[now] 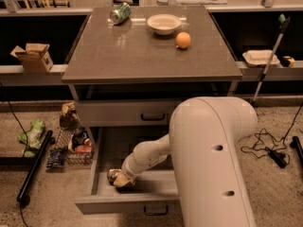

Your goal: Pick orange can from middle drawer and place on counter

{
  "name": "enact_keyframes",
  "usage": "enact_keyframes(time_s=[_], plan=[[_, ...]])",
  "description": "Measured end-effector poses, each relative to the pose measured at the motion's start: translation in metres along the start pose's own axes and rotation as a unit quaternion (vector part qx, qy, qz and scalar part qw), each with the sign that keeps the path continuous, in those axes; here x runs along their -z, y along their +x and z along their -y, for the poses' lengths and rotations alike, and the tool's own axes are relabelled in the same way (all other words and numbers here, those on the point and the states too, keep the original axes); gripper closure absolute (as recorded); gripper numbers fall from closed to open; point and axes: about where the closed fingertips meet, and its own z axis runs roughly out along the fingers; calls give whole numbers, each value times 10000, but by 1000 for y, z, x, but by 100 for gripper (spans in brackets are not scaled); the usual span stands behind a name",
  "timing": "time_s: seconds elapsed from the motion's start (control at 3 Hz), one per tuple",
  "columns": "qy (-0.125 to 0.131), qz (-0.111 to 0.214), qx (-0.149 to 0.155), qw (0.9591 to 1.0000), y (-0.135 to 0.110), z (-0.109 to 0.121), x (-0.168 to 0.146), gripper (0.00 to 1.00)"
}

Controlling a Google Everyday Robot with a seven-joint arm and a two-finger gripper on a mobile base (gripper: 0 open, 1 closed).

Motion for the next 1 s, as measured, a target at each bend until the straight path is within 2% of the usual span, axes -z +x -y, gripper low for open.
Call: enact_keyframes(time_s=[0.67, 1.0], plan=[[-79, 179, 278, 9994, -2, 4, 1, 88], [-209, 667, 715, 9950, -17, 7, 29, 100]])
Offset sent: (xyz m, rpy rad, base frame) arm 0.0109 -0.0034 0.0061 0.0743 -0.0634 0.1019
